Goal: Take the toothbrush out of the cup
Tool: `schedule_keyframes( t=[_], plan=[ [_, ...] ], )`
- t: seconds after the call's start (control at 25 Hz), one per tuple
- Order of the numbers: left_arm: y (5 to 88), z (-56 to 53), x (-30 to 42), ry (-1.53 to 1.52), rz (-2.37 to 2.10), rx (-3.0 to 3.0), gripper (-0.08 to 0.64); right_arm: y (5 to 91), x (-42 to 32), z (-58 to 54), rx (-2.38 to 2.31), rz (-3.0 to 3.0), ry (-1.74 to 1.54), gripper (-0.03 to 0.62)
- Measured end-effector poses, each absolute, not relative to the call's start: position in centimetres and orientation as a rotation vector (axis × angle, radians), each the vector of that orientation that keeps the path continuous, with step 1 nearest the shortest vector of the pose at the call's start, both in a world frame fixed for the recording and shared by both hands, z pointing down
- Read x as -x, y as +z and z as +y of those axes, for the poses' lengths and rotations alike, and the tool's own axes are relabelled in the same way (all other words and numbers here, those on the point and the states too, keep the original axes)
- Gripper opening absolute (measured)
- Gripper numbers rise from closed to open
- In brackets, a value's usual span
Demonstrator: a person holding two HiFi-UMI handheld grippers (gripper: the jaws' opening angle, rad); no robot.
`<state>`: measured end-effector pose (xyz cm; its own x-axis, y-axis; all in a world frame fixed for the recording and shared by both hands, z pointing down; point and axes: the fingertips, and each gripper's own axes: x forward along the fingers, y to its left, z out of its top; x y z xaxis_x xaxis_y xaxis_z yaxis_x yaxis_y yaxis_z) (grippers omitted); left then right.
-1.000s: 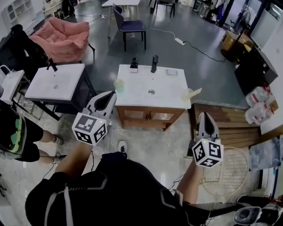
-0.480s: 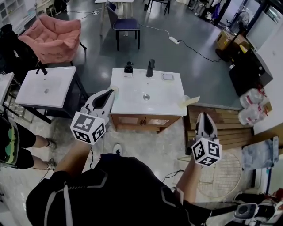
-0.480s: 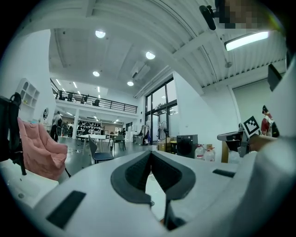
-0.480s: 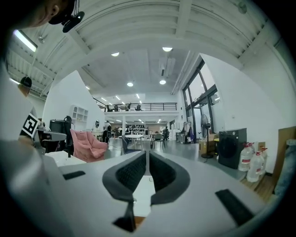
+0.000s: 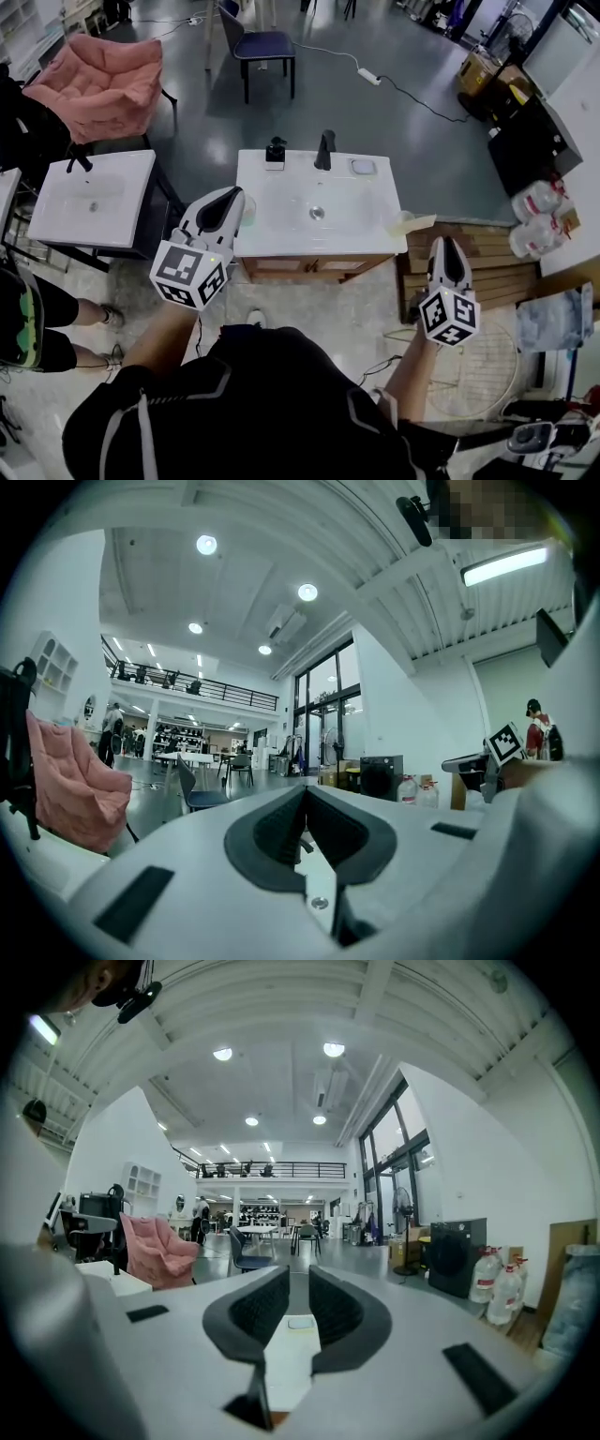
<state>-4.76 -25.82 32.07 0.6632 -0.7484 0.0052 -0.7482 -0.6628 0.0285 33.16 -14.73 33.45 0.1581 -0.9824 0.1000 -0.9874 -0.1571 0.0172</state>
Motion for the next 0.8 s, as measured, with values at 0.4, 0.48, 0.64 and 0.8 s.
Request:
schedule_keyframes(
  t=[0.4, 0.48, 0.64, 0.8],
  plan=[
    [34.5, -30.2, 5.7, 0.022, -1.247, -2.811, 0.005, 37.5, -35.7, -18.4, -2.389, -1.858, 0.199, 0.120],
    [34.7, -30.3, 5.4, 0.033, -1.260, -2.802, 0.005, 38.6, -36.8, -18.7, -2.400, -1.831, 0.213, 0.134],
    [34.6, -30.4, 4.2, 0.058, -1.316, -2.792, 0.005, 41.3, -39.5, -19.5, -2.419, -1.821, 0.258, 0.153],
    [34.6, -29.8, 2.6, 0.085, -1.375, -2.772, 0.005, 43.8, -41.9, -20.6, -2.396, -1.837, 0.297, 0.170]
  ],
)
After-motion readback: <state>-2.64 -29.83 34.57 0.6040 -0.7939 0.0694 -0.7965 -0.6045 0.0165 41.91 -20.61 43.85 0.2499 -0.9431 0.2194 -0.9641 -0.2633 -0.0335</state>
